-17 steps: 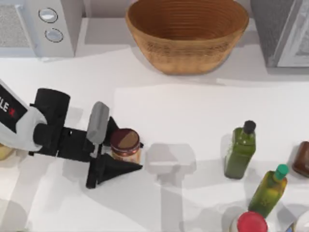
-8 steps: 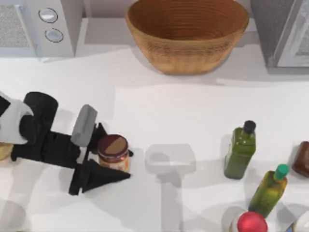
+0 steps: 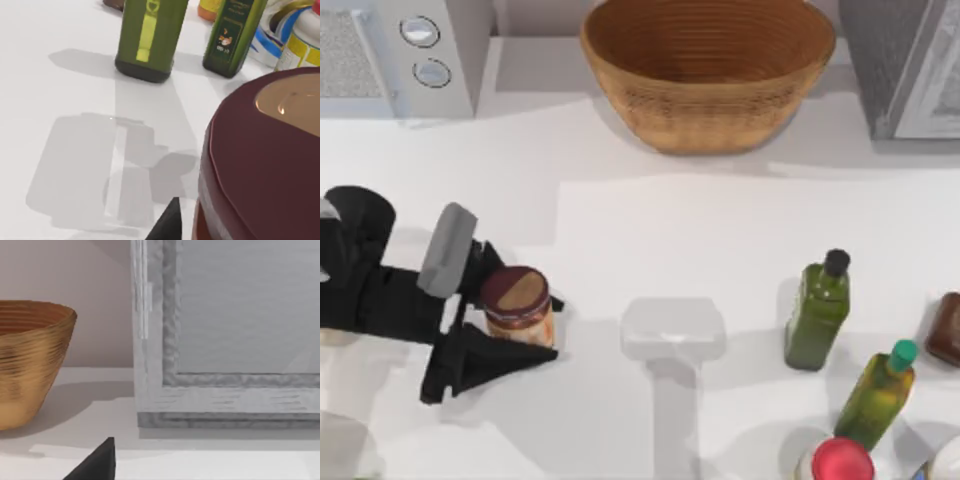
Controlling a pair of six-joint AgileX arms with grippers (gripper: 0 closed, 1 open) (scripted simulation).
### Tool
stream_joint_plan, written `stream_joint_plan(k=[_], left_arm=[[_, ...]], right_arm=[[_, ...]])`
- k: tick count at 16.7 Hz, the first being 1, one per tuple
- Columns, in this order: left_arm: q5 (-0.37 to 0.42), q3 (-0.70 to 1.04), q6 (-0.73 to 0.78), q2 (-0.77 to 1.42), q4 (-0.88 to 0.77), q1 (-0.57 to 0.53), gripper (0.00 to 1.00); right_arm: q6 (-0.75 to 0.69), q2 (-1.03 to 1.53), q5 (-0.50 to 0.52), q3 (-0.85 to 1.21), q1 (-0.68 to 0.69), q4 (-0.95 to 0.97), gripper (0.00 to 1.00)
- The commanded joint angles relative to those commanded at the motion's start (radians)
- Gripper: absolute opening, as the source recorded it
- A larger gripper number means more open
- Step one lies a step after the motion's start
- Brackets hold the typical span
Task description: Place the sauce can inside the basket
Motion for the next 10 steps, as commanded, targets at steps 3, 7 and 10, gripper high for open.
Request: stream_joint_plan(k=[3, 7, 10], left_arm=[[0.011, -0.011, 0.067, -0.051, -0.075, 0.038, 0.00], [0.024, -0.028, 0.160, -0.122, -0.165, 0.102, 0.00], [0.030, -0.044, 0.239, -0.194, -0.221, 0.171, 0.00]], right_arm=[[0.000, 0.000, 0.000, 0.000, 0.000, 0.000, 1.00], [0.000, 0.000, 0.000, 0.000, 0.000, 0.000, 1.00], [0.000, 0.000, 0.000, 0.000, 0.000, 0.000, 1.00]])
